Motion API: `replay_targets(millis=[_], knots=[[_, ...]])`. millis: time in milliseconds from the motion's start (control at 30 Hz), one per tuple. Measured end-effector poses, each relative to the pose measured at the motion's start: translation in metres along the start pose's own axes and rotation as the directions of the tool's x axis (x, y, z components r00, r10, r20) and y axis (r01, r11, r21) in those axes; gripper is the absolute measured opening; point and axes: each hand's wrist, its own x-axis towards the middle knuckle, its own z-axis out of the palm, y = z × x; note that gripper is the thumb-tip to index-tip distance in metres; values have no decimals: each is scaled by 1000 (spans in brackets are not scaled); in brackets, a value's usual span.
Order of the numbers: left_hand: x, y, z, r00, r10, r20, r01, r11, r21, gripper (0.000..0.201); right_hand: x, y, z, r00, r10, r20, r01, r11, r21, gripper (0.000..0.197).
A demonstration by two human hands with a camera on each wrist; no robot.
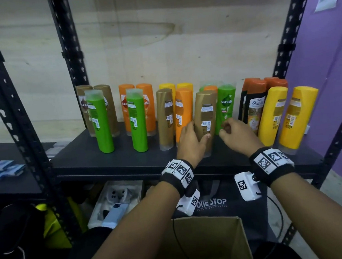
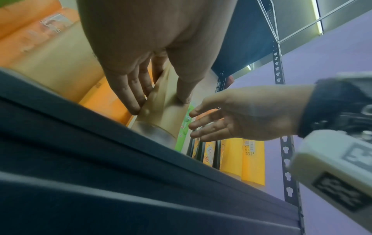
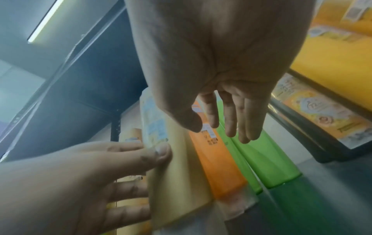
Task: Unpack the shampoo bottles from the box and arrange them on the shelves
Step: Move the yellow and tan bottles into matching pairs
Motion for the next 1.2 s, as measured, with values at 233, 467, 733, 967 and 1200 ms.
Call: replay_targets(millis=[233, 467, 733, 967, 1200], knots=[[-11, -14, -22, 999, 16, -44, -17, 1000, -26, 57, 26, -16, 26, 991, 135, 9, -133, 959, 250, 53], [-16, -34, -41, 997, 41, -71, -42, 999, -15, 57, 30, -21, 42, 988, 149, 34, -151, 922, 357, 74], [-17, -34, -43, 998, 30, -51, -32, 998, -44, 58, 35, -15, 49, 972, 190, 140, -236, 797, 556, 84], [-19, -38, -42, 997, 33, -72, -40, 994, -100, 55, 27, -12, 55, 977, 195, 87, -211, 817, 536, 76], [-33, -41, -46, 981, 48, -186, -72, 989, -128, 55, -1, -16, 63, 994, 81, -77, -35, 880, 473, 66]])
